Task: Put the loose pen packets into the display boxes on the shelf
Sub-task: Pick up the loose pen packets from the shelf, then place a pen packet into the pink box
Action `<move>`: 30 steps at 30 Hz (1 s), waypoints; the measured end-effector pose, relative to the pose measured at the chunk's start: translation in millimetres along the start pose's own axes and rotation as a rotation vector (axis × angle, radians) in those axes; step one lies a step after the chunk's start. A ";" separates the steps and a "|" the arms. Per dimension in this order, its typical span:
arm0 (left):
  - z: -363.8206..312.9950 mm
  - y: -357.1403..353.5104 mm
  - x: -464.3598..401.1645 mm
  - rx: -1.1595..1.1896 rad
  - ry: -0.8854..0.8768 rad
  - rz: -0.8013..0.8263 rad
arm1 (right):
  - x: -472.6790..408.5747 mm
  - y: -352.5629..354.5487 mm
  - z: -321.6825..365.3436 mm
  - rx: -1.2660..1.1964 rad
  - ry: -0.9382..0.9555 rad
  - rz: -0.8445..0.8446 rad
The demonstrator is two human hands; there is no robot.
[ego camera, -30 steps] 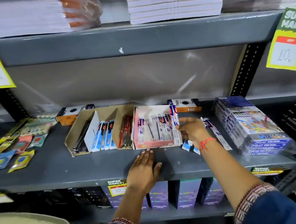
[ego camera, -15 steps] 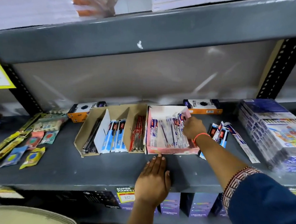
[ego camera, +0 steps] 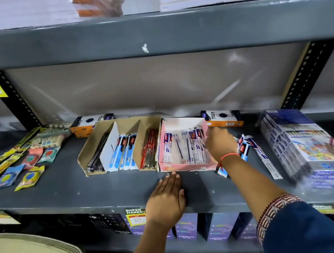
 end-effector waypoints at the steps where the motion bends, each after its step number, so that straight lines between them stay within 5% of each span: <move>1: 0.0 -3.1 -0.7 0.020 0.003 0.012 | 3.7 9.3 -11.8 -0.005 -0.011 -0.050; 4: 3.8 -15.4 -2.6 -0.002 0.011 0.071 | 15.4 19.6 -66.7 -0.034 -0.129 -0.083; 8: 8.3 -24.0 -5.5 -0.028 0.023 0.105 | 35.5 3.2 -143.5 0.060 -0.380 0.077; 30: 9.4 -31.8 -7.0 0.016 0.064 0.177 | 63.9 -24.0 -187.4 -0.417 -0.500 0.237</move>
Point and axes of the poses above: each hand's wrist, its own x-axis away from the middle knuckle, its own y-axis out of the back of the hand, z = x × y, the point moved 10 cm from there along -x, towards the middle knuckle, and after that the axes turned 9 degrees about z, right-handed, at the moved point
